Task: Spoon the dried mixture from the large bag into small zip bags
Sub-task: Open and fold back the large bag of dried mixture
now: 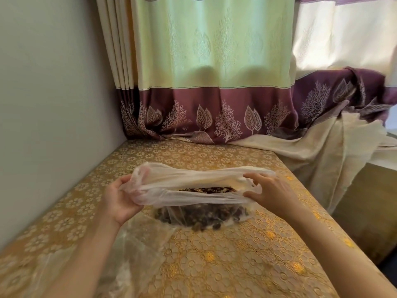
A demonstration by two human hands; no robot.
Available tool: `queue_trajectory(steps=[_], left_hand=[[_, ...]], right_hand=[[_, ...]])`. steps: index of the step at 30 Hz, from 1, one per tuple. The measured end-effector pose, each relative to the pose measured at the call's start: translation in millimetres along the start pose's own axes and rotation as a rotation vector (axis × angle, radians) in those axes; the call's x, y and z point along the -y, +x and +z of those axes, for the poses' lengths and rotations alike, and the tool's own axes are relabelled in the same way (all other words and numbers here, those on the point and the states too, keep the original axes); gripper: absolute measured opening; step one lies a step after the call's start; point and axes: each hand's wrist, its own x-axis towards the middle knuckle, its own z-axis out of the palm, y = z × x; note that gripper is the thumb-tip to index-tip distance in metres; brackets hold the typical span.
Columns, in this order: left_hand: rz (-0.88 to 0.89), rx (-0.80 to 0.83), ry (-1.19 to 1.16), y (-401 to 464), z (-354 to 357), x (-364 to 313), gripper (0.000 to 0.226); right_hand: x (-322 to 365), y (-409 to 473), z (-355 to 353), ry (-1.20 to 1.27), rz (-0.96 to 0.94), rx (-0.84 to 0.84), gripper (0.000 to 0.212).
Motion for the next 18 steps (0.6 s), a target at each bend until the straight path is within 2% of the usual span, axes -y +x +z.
queue_trajectory(steps=[4,5,6,8,9,10,12,13,14,15,18], left_hand=[[-0.05,0.003,0.221,-14.9,8.0,1.1,0.059],[-0.01,0.0,0.381,-17.4,9.7,2.0,0.057],[0.07,-0.069,0.664,-18.7,11.7,5.0,0.057],[0.32,-0.316,1.185,-17.7,14.6,9.3,0.073],[0.432,-0.43,1.341,-19.0,21.8,11.9,0.077],[0.622,-0.514,1.536,-20.5,29.0,16.3,0.074],[1.061,-0.508,1.906,-17.7,38.9,30.7,0.056],[1.203,-0.445,1.982,-17.5,42.4,40.0,0.049],[1.231,-0.401,2.046,-16.2,46.3,49.7,0.046],[1.149,-0.384,2.106,-13.7,46.7,57.8,0.048],[0.712,-0.419,2.251,1.7,35.7,69.2,0.061]], right_hand=[[-1.7,-4.6,-0.8,-0.033,0.097,-0.002,0.049],[-1.5,-5.0,-0.2,0.006,0.124,-0.011,0.047],[-0.4,-5.8,0.5,0.038,0.146,-0.024,0.045],[3.8,-6.9,3.0,0.06,0.171,-0.052,0.041],[6.9,-6.8,4.0,0.067,0.178,-0.069,0.041],[10.1,-6.5,4.7,0.079,0.189,-0.095,0.04],[16.4,-4.0,4.5,0.095,0.215,-0.196,0.039],[18.7,-2.5,4.2,0.075,0.236,-0.253,0.041],[20.9,-0.8,4.1,0.034,0.266,-0.293,0.044],[22.3,0.7,4.4,-0.018,0.305,-0.301,0.049],[20.6,3.4,12.2,-0.114,0.444,-0.149,0.07]])
